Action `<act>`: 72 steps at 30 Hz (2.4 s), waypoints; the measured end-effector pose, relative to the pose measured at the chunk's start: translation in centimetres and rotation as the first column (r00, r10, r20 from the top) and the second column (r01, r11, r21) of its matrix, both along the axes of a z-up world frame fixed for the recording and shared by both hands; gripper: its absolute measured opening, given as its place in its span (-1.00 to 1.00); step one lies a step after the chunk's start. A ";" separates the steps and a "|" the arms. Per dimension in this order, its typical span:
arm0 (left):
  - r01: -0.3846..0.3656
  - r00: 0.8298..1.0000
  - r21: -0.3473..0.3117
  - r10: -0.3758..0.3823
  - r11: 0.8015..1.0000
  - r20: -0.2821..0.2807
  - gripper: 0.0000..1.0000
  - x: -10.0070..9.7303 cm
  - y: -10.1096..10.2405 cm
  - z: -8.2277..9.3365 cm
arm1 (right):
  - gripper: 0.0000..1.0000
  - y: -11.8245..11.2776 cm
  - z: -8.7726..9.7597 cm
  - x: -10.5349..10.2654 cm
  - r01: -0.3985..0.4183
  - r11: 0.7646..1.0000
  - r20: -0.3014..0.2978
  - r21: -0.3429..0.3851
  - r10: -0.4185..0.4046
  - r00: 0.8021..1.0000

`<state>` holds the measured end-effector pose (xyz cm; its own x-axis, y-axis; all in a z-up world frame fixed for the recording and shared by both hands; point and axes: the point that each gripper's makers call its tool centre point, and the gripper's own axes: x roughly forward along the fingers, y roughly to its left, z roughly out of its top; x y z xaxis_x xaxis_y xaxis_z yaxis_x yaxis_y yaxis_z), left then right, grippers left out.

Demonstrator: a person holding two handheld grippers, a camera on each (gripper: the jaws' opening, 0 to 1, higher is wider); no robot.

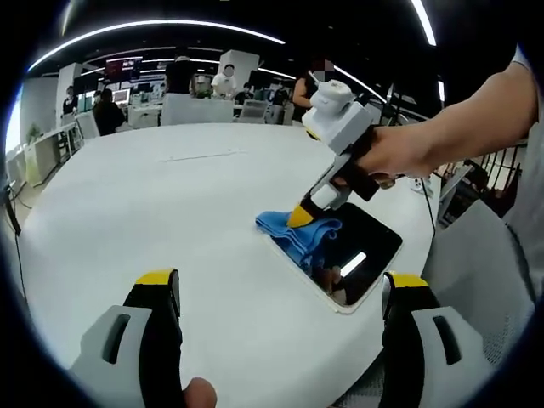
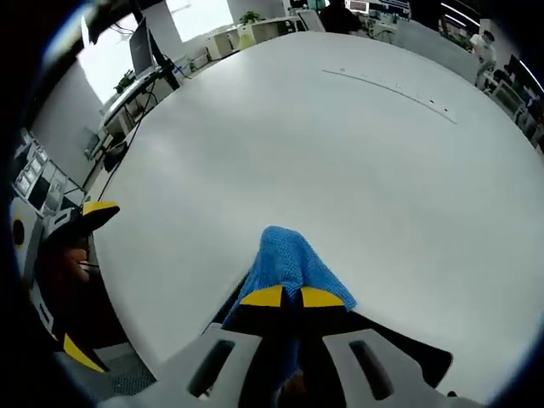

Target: Wipe the mirror surface with the cleaning cloth until all visible marks leave the cleaned area.

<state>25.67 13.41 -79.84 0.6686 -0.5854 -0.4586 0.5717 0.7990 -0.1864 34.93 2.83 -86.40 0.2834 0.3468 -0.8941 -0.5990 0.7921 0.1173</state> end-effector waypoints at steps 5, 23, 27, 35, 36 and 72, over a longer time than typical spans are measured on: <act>-0.005 1.000 0.005 0.005 1.000 -0.002 0.98 -0.1 0.1 0.0 | -1.00 -1.0 0.0 0.1 0.017 1.000 -0.004 -0.004 -0.017 1.000; -0.003 1.000 0.014 0.003 1.000 -0.007 0.98 -0.3 -0.3 -0.3 | -1.00 -3.9 0.1 0.0 0.072 0.997 -0.013 -0.029 -0.073 0.997; -0.002 1.000 0.015 0.002 1.000 -0.007 0.98 -0.3 -0.3 -0.4 | -1.00 -4.1 0.0 0.0 0.080 0.997 -0.011 -0.024 -0.080 0.997; -0.003 1.000 0.010 0.003 1.000 -0.003 0.98 -0.2 -0.5 -0.3 | -1.00 -4.0 0.0 -0.2 0.100 0.994 0.021 -0.033 -0.099 0.995; -0.003 1.000 0.010 0.003 1.000 -0.003 0.98 -0.2 -0.4 -0.2 | -1.00 -4.0 0.0 -0.2 0.106 0.994 0.020 -0.030 -0.105 0.994; 0.030 0.999 0.031 -0.031 0.999 0.037 0.98 -0.6 -1.2 1.2 | -1.00 -3.9 -0.1 -8.3 0.106 0.994 -0.007 0.001 -0.106 0.994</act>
